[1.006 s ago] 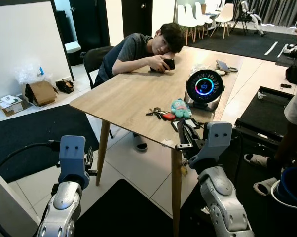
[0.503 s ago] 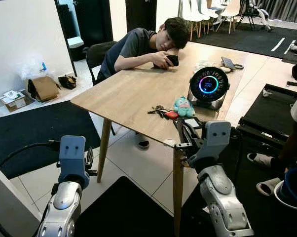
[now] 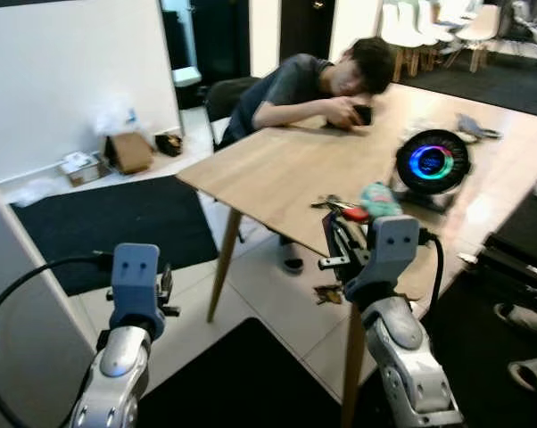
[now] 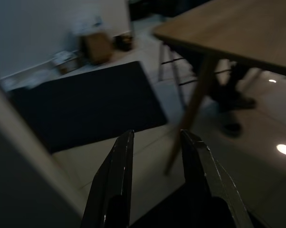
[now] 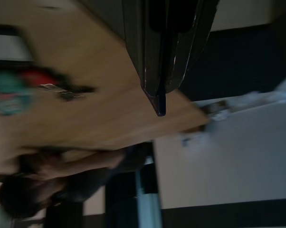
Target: Hang keys on a hook
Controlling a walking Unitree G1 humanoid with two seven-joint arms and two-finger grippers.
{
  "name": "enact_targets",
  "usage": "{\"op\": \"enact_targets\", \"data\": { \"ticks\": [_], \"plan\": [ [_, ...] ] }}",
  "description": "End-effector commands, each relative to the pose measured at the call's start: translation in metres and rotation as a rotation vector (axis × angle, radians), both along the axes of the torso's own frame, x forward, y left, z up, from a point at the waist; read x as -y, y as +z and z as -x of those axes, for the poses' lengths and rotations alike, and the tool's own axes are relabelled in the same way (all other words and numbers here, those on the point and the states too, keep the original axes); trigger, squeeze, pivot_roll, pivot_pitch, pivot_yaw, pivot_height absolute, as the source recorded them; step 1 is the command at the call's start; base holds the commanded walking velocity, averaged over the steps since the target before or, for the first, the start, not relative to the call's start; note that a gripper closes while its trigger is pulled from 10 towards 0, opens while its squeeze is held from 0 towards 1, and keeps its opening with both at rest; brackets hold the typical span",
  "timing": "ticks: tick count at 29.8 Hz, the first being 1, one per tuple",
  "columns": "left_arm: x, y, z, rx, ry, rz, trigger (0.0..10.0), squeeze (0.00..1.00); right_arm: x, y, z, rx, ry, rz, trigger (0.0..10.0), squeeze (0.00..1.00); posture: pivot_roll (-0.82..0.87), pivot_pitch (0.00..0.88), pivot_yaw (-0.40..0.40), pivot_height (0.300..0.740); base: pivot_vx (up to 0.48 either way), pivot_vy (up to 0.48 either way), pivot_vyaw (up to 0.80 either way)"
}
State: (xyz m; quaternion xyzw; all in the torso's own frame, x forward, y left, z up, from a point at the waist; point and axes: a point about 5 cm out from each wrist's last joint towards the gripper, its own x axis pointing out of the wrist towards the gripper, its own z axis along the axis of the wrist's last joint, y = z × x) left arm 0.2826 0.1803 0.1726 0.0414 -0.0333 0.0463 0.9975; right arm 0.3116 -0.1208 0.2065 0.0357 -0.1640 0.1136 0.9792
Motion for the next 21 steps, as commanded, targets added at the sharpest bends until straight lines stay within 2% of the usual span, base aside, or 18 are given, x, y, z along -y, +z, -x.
{"op": "enact_targets", "data": {
  "ticks": [1,21],
  "plan": [
    [-0.0018,-0.0057,0.0012,-0.023,0.009,-0.023,10.0,0.00,-0.0011,-0.0019,0.0002,-0.007,0.004,0.010,10.0,0.00,0.07,0.111,0.029,0.740,0.000,0.000,0.80],
    [-0.0013,-0.0063,0.0006,-0.024,0.005,-0.026,10.0,0.00,-0.0025,-0.0021,-0.0001,-0.005,0.015,0.012,10.0,0.00,0.07,0.107,0.029,0.740,0.000,0.000,0.80]
  ]
}}
